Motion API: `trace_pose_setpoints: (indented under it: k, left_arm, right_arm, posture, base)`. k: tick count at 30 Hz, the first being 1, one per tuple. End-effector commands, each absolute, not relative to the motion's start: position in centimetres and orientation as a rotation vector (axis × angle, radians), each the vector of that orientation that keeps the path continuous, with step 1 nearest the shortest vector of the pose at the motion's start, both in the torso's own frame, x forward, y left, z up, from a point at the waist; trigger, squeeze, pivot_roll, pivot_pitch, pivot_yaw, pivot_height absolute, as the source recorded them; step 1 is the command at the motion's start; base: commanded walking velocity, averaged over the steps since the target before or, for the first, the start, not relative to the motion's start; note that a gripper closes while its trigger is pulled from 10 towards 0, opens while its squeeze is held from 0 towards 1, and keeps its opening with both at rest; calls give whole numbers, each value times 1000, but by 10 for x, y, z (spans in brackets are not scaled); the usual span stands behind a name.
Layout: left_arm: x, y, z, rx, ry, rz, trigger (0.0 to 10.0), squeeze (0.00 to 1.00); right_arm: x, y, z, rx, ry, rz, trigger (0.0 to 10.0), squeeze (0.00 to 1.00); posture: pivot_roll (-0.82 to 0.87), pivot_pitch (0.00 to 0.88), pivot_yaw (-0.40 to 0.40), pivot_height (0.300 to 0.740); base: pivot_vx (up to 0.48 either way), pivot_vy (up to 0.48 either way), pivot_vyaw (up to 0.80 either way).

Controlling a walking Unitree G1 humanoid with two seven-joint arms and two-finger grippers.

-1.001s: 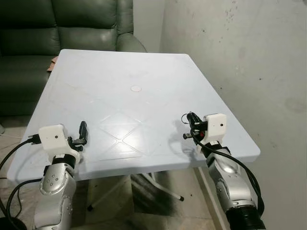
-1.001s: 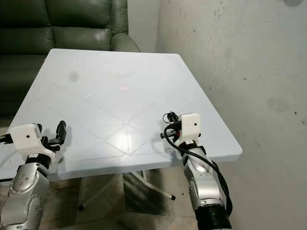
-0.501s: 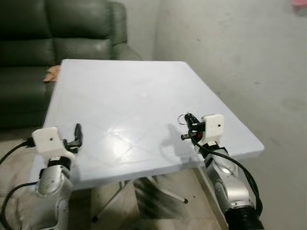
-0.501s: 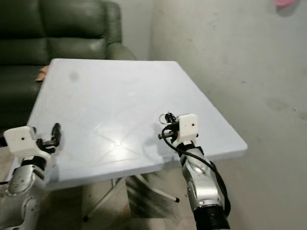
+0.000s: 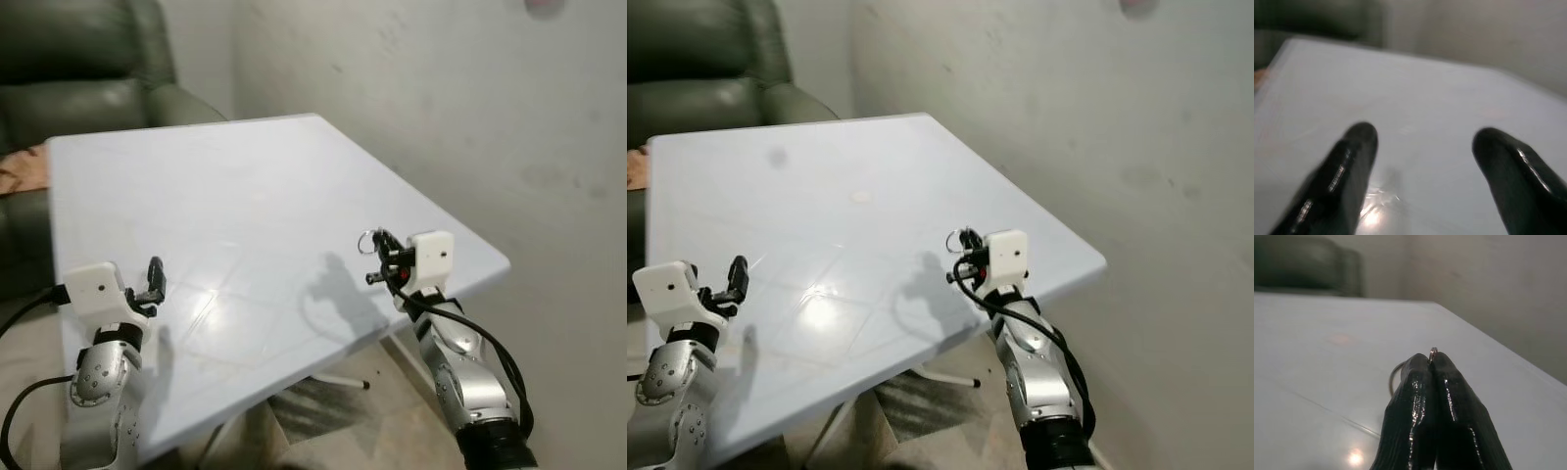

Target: Hang keys on a hook

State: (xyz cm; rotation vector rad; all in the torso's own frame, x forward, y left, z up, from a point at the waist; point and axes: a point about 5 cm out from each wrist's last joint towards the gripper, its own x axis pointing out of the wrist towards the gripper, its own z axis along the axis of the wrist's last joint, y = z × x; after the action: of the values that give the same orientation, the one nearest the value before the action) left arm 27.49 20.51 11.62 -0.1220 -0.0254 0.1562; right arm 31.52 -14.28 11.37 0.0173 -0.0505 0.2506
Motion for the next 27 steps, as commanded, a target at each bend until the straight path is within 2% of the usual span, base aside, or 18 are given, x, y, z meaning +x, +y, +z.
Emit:
trace_pose_setpoints:
  k: [1,27]
  left_arm:
    - [271,215,115,-101,-16,189,10000,0]
    - [269,212,115,-84,-18,173,10000,0]
  right_arm:
    - [316,-136,122,29,-87,271,10000,0]
    - [314,-136,126,29,-114,280,10000,0]
  posture:
    - [-47,0,-52,740]
    - [-53,0,-56,740]
  base:
    - [0,0,-719]
    - [0,0,-23]
